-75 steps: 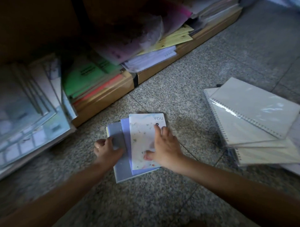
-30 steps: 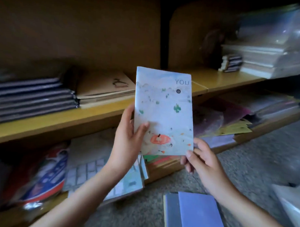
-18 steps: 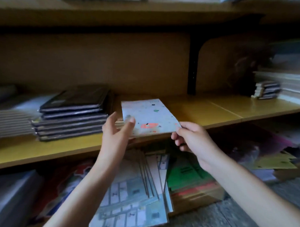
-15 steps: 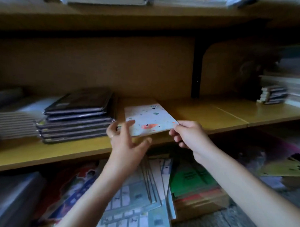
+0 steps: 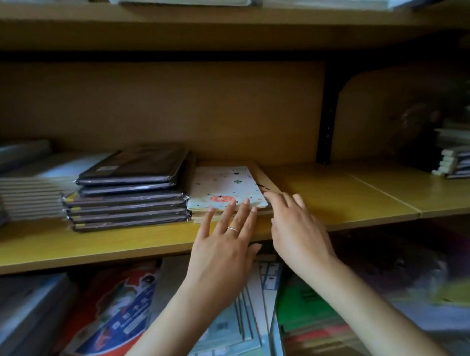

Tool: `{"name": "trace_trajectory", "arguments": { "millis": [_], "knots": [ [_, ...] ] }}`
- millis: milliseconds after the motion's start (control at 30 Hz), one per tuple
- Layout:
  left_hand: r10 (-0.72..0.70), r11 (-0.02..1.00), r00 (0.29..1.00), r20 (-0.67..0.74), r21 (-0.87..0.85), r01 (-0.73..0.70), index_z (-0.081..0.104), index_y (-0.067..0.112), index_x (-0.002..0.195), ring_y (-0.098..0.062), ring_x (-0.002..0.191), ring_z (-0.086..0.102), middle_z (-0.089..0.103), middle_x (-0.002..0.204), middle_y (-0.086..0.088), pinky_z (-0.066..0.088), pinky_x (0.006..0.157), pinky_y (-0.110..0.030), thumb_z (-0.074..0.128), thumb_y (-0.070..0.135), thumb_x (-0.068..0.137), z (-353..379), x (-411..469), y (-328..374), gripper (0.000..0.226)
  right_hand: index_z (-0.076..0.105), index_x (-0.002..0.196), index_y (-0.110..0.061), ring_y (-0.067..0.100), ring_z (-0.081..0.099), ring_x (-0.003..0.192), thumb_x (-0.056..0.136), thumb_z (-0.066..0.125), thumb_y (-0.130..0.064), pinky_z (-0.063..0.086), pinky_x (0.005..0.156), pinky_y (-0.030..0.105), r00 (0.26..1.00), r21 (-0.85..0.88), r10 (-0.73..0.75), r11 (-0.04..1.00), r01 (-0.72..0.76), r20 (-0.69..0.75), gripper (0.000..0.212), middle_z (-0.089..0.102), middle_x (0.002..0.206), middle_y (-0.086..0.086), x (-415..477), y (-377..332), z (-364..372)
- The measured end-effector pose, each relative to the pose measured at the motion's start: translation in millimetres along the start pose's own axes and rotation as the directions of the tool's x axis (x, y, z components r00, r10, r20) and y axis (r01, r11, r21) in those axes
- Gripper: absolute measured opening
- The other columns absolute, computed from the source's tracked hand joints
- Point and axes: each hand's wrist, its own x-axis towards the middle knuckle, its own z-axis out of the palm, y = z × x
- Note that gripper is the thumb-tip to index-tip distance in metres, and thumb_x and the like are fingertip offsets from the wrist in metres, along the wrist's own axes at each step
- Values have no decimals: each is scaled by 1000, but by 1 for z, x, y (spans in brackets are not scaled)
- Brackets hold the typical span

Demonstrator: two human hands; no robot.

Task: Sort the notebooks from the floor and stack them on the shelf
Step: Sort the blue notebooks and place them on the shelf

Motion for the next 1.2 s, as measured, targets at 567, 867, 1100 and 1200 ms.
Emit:
{"name": "trace_trajectory", "arguments": {
  "millis": [567, 867, 1100, 1200],
  "knots": [
    [-213, 971, 959, 186, -70, 229, 39, 18, 133, -29, 128, 43, 47, 139, -6, 17, 109, -54, 15, 64, 92, 2, 74, -2, 66, -1, 150, -31, -5, -16, 137, 101, 25, -38, -4, 112, 27, 932, 254, -158, 964, 75, 327, 56, -14, 154, -22, 0, 35, 7],
    [-215, 967, 976, 41, -132, 219, 47, 18, 131, -26, 135, 35, 47, 141, -5, 16, 111, -48, 4, 66, 83, 13, 65, -2, 80, -14, 148, -29, 0, -24, 137, 92, 31, -60, -16, 106, 24, 928, 100, -153, 987, 127, 341, 79, -28, 150, -20, -4, 36, 11],
    [-25, 921, 903, -430, -360, -146, 60, 11, 111, -24, 118, 50, 58, 122, -7, 30, 108, -40, 48, 20, 88, 4, 24, 12, 27, 24, 146, -34, -3, 8, 140, 93, 51, -37, -5, 114, 20, 950, 229, -254, 950, 210, 181, 60, 18, 154, -18, -27, 45, 2],
    [230, 882, 864, -448, -280, -379, 64, 9, 101, -26, 103, 57, 61, 112, -8, 39, 95, -40, 51, 16, 87, 5, -10, 29, 20, 51, 129, -29, -2, 37, 128, 91, 54, -13, 25, 109, 17, 989, 412, -139, 905, 108, 46, 41, 45, 138, -17, -60, 58, -4]
  ]
}}
